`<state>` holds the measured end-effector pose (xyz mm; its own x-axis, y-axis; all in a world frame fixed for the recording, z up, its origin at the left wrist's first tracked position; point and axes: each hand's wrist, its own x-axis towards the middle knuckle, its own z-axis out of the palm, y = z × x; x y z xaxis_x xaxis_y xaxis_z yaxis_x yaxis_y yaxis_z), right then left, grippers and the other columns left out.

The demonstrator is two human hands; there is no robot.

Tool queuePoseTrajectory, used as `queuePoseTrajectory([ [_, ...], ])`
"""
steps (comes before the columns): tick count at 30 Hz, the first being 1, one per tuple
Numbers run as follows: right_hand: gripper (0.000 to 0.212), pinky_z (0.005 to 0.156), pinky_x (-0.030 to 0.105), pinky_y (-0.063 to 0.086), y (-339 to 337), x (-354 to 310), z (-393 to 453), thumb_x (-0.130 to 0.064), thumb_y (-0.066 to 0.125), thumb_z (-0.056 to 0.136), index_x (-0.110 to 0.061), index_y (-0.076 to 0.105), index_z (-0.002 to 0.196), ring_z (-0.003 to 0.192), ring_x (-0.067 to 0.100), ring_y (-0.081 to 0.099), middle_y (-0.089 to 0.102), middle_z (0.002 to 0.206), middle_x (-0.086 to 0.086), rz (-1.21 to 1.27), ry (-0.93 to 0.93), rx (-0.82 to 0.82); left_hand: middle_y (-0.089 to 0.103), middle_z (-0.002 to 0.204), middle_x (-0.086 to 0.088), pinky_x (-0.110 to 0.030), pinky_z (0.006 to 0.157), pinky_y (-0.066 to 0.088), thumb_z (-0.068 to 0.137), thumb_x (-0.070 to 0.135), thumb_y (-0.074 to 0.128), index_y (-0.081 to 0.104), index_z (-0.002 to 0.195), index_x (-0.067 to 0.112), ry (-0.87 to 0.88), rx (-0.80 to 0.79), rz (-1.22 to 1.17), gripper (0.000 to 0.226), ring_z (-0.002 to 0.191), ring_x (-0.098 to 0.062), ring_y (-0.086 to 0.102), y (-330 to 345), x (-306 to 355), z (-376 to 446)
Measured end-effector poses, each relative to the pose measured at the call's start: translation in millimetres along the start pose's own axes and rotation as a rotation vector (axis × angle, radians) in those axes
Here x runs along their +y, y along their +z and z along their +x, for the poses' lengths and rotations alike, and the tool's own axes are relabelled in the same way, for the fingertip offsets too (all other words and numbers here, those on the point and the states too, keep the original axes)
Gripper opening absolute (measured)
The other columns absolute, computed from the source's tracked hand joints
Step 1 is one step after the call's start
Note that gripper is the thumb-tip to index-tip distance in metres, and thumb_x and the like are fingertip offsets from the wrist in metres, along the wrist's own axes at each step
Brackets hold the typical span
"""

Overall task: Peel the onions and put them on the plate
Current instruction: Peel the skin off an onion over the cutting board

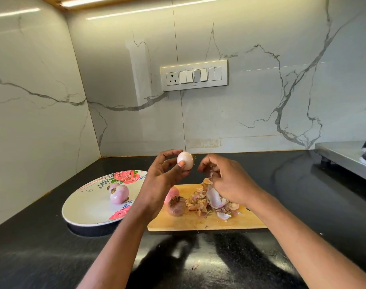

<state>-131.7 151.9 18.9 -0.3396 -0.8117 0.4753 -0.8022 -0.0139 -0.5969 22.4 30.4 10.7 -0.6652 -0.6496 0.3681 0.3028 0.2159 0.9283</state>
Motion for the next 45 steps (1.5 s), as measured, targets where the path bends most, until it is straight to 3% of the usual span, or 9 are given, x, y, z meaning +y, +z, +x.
queuePoseTrajectory([
  [4,0.018,0.061,0.008,0.039,-1.8,-2.6,-1.2,-0.008,0.057,0.097,-0.019,0.071,0.092,0.069,-0.007,0.055,0.063,0.085,-0.013,0.039,0.0,0.011,0.073,0.118,-0.008,-0.043,0.105,0.052,0.097,0.014,0.06,0.06,0.13,0.017,-0.02,0.002,-0.012,0.033,0.111,-0.028,0.07,-1.4,-1.3,1.4],
  [7,0.011,0.064,0.009,0.04,0.3,-0.7,-1.1,-0.028,0.064,0.099,-0.021,0.072,0.095,0.076,-0.006,0.058,0.066,0.084,-0.014,0.049,-0.028,0.043,0.073,0.118,-0.008,-0.038,0.101,0.054,0.1,0.012,0.057,0.06,0.13,0.017,-0.026,-0.005,-0.005,0.031,0.111,-0.026,0.07,-0.8,0.0,0.8],
  [9,0.005,0.067,0.008,0.041,0.9,-0.7,0.5,-0.026,0.069,0.095,-0.023,0.073,0.096,0.084,-0.004,0.06,0.069,0.088,-0.014,0.077,-0.045,0.102,0.072,0.119,-0.007,-0.036,0.099,0.055,0.1,0.011,0.057,0.06,0.129,0.017,-0.023,-0.004,0.012,0.03,0.11,-0.025,0.07,-0.4,0.7,0.4],
  [15,0.033,0.078,0.015,0.055,-0.7,-3.5,2.9,-0.033,0.084,0.08,-0.029,0.066,0.108,0.089,-0.001,0.068,0.072,0.098,-0.017,0.318,-0.028,0.139,0.07,0.123,-0.006,-0.035,0.097,0.057,0.093,0.021,0.065,0.06,0.128,0.019,0.003,0.023,0.052,0.035,0.11,-0.02,0.071,1.5,1.4,0.2],
  [19,0.037,0.073,0.012,0.053,3.1,-4.1,2.7,-0.027,0.086,0.078,-0.024,0.063,0.107,0.083,0.001,0.068,0.074,0.091,-0.01,0.327,-0.038,0.17,0.07,0.122,-0.006,-0.034,0.095,0.057,0.084,0.03,0.068,0.06,0.127,0.017,0.003,-0.003,0.044,0.045,0.109,-0.021,0.071,2.0,2.0,-1.4],
  [26,0.016,0.067,0.01,0.049,-0.5,0.8,4.4,-0.017,0.076,0.09,-0.027,0.066,0.096,0.078,-0.003,0.064,0.07,0.088,-0.012,0.288,-0.019,0.24,0.071,0.119,-0.008,-0.029,0.089,0.059,0.1,0.013,0.058,0.061,0.128,0.014,-0.034,-0.006,-0.019,0.029,0.106,-0.023,0.072,0.7,1.5,0.8],
  [30,0.008,0.068,0.004,0.045,1.9,6.0,4.8,-0.019,0.069,0.095,-0.023,0.07,0.101,0.082,-0.005,0.065,0.073,0.089,-0.012,0.153,-0.026,0.206,0.073,0.115,-0.008,-0.031,0.092,0.059,0.102,0.009,0.053,0.062,0.128,0.013,-0.058,-0.012,-0.079,0.028,0.106,-0.024,0.072,0.4,1.8,0.7],
  [36,0.025,0.071,0.007,0.048,1.2,-2.0,2.9,-0.023,0.079,0.087,-0.026,0.07,0.11,0.089,-0.003,0.066,0.072,0.102,-0.017,0.208,-0.083,0.206,0.071,0.122,-0.007,-0.03,0.092,0.058,0.103,0.009,0.052,0.065,0.128,0.014,-0.06,-0.008,-0.071,0.029,0.109,-0.023,0.071,0.3,1.3,0.6],
  [45,0.03,0.073,0.009,0.051,4.1,-4.5,2.5,-0.022,0.083,0.082,-0.026,0.068,0.108,0.086,-0.005,0.069,0.075,0.092,-0.016,0.227,-0.111,0.249,0.069,0.126,-0.004,-0.035,0.098,0.056,0.085,0.032,0.066,0.066,0.128,0.022,0.003,-0.026,0.06,0.044,0.112,-0.019,0.07,0.6,1.2,-1.1],
])
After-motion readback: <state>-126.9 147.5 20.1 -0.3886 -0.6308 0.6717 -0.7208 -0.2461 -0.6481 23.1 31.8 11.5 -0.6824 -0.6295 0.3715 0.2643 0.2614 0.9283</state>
